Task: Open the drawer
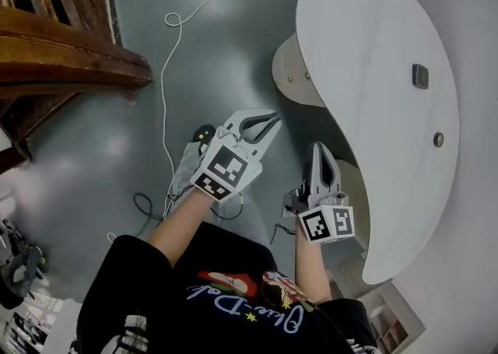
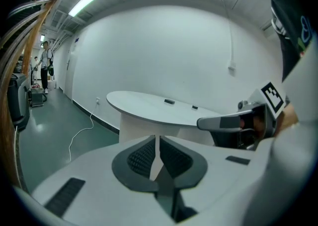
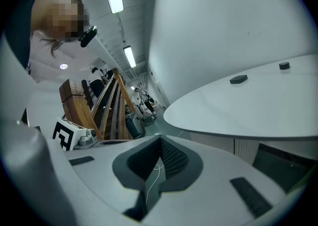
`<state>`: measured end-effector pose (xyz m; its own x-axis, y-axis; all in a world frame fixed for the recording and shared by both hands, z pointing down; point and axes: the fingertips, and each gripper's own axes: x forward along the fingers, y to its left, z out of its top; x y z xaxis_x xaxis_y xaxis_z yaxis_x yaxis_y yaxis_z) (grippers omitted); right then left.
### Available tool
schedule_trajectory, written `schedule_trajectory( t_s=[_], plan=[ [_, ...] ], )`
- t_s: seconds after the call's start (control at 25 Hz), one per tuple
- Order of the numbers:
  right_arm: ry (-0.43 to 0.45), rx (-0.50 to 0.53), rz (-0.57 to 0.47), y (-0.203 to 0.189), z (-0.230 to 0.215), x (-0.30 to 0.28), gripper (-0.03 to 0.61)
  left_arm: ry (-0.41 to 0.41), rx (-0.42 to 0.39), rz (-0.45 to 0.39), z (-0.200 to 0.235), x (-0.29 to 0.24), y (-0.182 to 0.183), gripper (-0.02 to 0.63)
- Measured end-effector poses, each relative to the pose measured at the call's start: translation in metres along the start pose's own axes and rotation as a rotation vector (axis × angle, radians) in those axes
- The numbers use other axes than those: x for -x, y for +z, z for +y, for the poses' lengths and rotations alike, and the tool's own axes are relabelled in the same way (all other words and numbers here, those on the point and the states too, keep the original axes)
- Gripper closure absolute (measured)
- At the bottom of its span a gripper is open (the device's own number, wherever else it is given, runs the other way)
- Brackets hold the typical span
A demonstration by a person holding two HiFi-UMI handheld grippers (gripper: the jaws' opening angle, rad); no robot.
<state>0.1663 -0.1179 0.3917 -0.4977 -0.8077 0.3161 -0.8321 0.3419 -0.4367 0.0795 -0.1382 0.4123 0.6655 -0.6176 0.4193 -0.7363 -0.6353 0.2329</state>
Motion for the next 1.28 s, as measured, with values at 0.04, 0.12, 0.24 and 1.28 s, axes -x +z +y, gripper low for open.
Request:
schedule_trajectory(
  t_s=[0.04, 0.12, 0.24, 1.28],
  plan=[
    [-0.009, 0.001, 0.003, -0.004, -0.002, -0.005, 0.580, -0.003, -0.003, 0.004, 0.004, -0.005, -0.006, 0.607],
    [-0.022, 0.001, 0.012, -0.012, -0.005, -0.012, 0.580, -0.007, 0.000, 0.017, 0.010, -0.015, -0.017, 0.607],
    [-0.039, 0.000, 0.028, -0.024, -0.014, -0.021, 0.580, -0.005, 0.014, 0.025, 0.017, -0.034, -0.031, 0.607],
    [-0.108, -0.026, 0.037, -0.063, -0.048, -0.054, 0.580, -0.070, 0.039, 0.106, 0.064, -0.174, -0.092, 0.505]
  ],
)
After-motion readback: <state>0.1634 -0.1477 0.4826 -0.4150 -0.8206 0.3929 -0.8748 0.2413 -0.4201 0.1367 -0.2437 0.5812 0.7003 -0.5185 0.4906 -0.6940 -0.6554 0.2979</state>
